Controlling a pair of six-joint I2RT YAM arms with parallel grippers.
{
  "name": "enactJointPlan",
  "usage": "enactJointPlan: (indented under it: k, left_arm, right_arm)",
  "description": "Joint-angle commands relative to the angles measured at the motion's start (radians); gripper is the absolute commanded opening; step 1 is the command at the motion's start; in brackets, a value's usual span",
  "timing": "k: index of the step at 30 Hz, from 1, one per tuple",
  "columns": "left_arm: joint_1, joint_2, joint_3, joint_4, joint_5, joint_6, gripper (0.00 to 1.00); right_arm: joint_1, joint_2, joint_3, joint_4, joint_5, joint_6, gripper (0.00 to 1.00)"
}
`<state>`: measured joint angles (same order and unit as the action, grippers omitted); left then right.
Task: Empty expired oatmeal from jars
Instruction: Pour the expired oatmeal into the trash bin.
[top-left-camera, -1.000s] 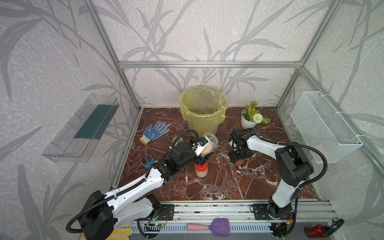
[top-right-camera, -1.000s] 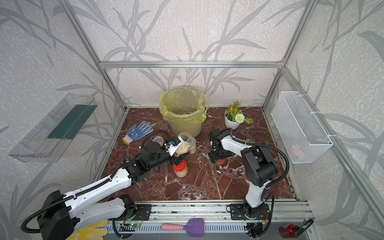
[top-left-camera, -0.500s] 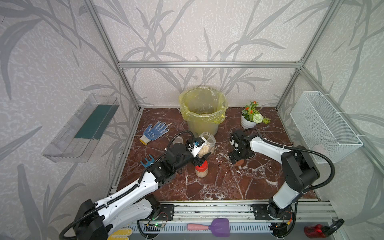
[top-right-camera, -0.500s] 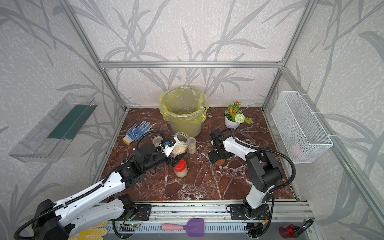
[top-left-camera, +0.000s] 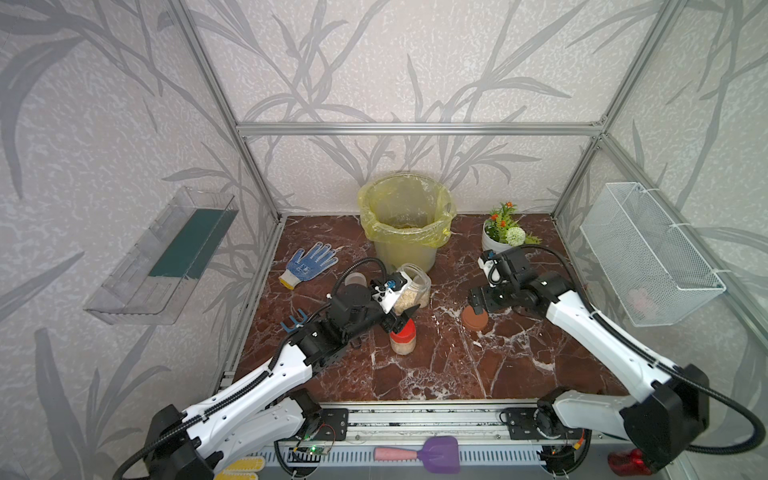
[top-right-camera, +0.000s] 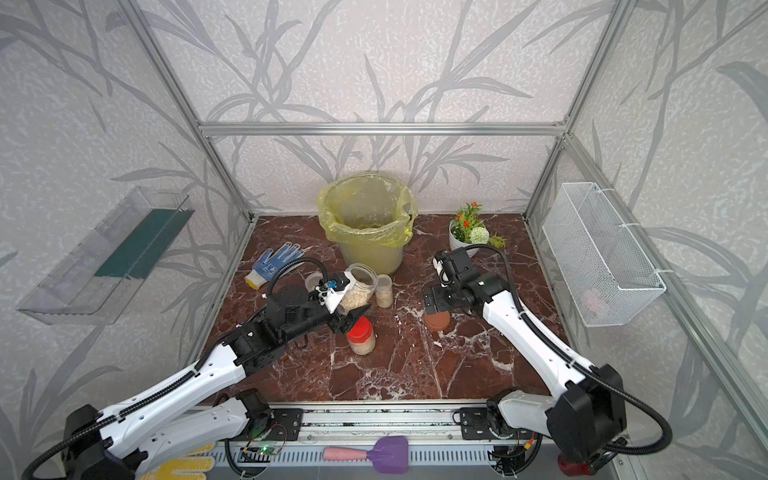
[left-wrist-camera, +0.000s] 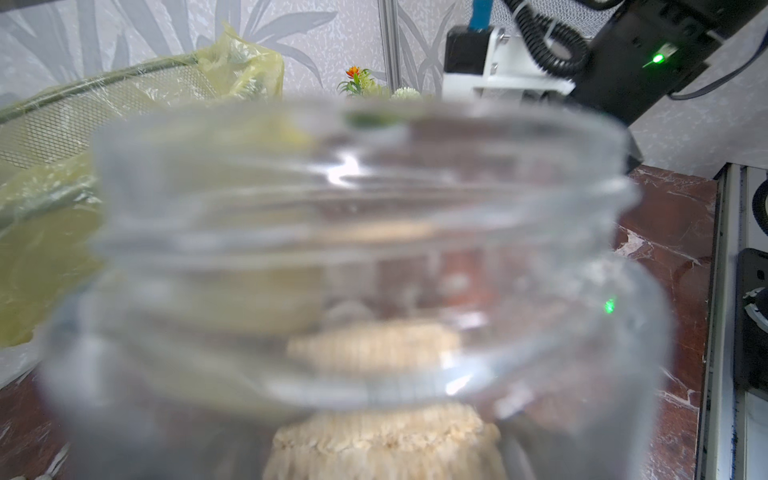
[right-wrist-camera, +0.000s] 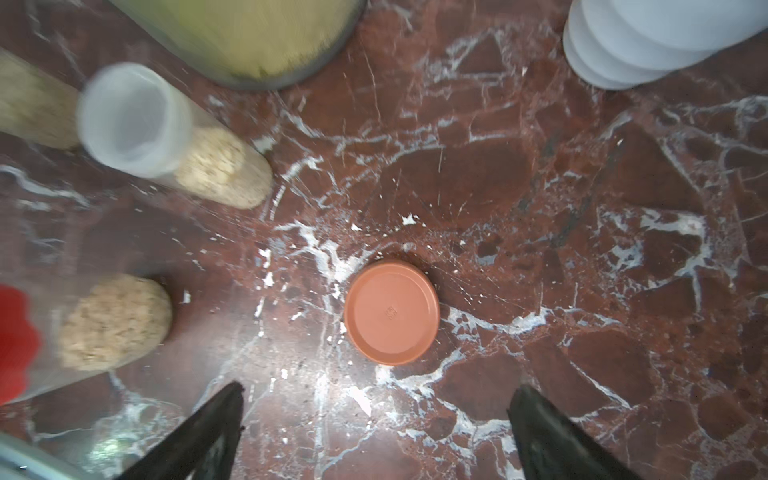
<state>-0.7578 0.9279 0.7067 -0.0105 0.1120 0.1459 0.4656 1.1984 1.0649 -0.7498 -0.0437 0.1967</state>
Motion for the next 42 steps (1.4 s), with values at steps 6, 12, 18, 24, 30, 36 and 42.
enactJointPlan:
  k: [6, 12, 18, 24, 30, 36, 42]
  left_arm:
    - [0.004, -0.057, 0.066, 0.043, -0.073, 0.012, 0.0]
    - [0.004, 0.009, 0.156, -0.009, -0.08, 0.044, 0.0]
    - [0.024, 0.104, 0.285, -0.067, -0.054, 0.092, 0.0]
    - [0.107, 0.209, 0.434, -0.138, 0.051, 0.12, 0.0]
    - [0.176, 0.324, 0.593, -0.215, 0.147, 0.154, 0.0]
    - [0.227, 0.422, 0.729, -0.275, 0.231, 0.194, 0.0]
    - [0.268, 0.505, 0.825, -0.311, 0.301, 0.209, 0.0]
  right_arm:
    - [-0.002, -0.205, -0.033, 0.092, -0.275, 0.163, 0.99]
    - [-0.003, -0.329, -0.119, 0.297, -0.425, 0.374, 0.99]
    - [0.003, -0.371, -0.141, 0.444, -0.49, 0.49, 0.99]
    - [0.025, -0.293, -0.074, 0.524, -0.498, 0.476, 0.97]
    - [0.126, -0.157, 0.034, 0.611, -0.358, 0.377, 0.93]
    - [0.208, -0.001, 0.13, 0.741, -0.238, 0.339, 0.93]
    - [0.214, 0.132, 0.2, 0.83, -0.162, 0.381, 0.93]
